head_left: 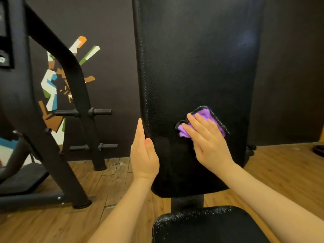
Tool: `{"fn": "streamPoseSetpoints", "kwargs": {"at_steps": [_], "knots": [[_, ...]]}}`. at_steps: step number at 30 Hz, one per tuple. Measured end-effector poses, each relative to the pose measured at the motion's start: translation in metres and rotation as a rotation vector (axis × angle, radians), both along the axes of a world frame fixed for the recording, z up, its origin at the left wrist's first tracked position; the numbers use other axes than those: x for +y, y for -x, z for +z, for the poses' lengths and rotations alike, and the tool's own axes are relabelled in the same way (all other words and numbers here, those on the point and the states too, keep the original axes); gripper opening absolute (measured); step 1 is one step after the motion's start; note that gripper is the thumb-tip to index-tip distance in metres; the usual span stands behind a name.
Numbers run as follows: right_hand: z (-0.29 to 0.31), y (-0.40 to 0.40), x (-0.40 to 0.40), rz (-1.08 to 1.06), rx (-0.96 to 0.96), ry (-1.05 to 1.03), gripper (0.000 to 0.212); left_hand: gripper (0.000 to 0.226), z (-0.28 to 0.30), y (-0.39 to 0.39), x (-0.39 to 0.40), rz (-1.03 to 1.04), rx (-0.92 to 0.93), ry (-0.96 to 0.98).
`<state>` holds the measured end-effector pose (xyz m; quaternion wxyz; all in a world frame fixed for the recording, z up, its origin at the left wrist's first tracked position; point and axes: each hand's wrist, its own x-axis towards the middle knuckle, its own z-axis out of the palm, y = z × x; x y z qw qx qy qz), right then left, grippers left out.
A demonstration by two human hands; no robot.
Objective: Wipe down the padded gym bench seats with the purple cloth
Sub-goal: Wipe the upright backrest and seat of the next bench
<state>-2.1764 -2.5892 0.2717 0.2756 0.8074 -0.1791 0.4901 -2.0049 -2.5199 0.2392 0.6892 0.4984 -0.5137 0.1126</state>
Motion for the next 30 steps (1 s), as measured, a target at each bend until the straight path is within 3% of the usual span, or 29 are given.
{"fn": "streamPoseSetpoints", "kwargs": {"at_steps": [5,7,11,14,19,24,26,30], "knots": [[-0.031,0.047,-0.002,-0.137,0.313,0.037,0.073,0.049,0.001,0.000,0.001,-0.014,0.011,-0.008],[-0.019,0.057,-0.003,-0.105,0.365,0.066,0.067,0.050,0.001,0.000,0.000,-0.007,0.008,-0.011],[0.034,0.065,-0.008,-0.009,0.159,0.028,0.047,0.050,-0.001,-0.001,0.000,0.003,0.014,-0.017],[0.067,0.069,-0.023,-0.087,-0.071,-0.005,0.043,0.047,-0.001,0.000,0.001,0.012,0.013,-0.023],[0.023,0.060,-0.035,-0.114,-0.329,-0.127,0.044,0.047,0.001,0.000,0.001,0.019,0.018,-0.016],[-0.051,0.070,-0.018,-0.185,-0.275,-0.237,0.053,0.050,0.001,0.002,0.003,0.012,0.022,-0.031],[-0.059,0.073,-0.012,-0.217,-0.226,-0.301,0.062,0.052,0.003,0.004,0.006,0.016,0.022,-0.054],[-0.047,0.070,0.006,-0.238,-0.257,-0.440,0.060,0.052,0.008,0.004,0.019,-0.021,0.051,-0.184]]}}
